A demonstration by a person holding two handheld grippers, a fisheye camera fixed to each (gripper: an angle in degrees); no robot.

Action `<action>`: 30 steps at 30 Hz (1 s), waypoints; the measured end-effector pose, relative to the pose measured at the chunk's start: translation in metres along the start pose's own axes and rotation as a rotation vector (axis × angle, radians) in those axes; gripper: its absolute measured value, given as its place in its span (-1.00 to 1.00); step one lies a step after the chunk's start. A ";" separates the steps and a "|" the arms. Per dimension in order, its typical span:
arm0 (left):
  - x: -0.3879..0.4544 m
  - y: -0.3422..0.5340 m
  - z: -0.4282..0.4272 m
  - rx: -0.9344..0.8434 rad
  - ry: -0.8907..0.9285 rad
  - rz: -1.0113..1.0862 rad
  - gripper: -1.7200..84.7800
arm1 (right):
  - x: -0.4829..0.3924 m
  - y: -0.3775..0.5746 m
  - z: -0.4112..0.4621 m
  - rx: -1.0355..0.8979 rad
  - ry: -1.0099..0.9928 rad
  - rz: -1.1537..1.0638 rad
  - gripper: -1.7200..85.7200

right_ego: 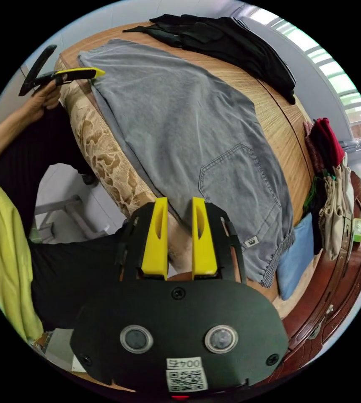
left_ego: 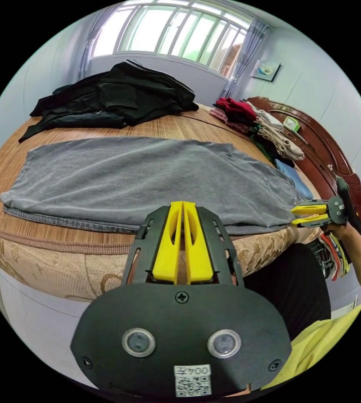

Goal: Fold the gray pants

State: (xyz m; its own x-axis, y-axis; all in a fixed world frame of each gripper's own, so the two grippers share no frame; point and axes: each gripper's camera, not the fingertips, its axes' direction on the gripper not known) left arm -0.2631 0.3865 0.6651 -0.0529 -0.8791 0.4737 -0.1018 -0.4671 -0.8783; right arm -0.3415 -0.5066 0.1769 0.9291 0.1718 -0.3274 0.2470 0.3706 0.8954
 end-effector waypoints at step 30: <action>0.122 -0.013 0.072 -0.119 -0.009 0.242 -0.96 | 0.329 -0.037 -0.107 -0.056 0.013 0.344 -0.66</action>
State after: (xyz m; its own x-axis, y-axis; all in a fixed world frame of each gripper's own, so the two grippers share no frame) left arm -0.1965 0.2781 0.7293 -0.0813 -0.9647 0.2503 -0.2030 -0.2298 -0.9518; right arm -0.0740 -0.3664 0.0041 0.9518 0.3066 -0.0136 -0.0958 0.3388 0.9360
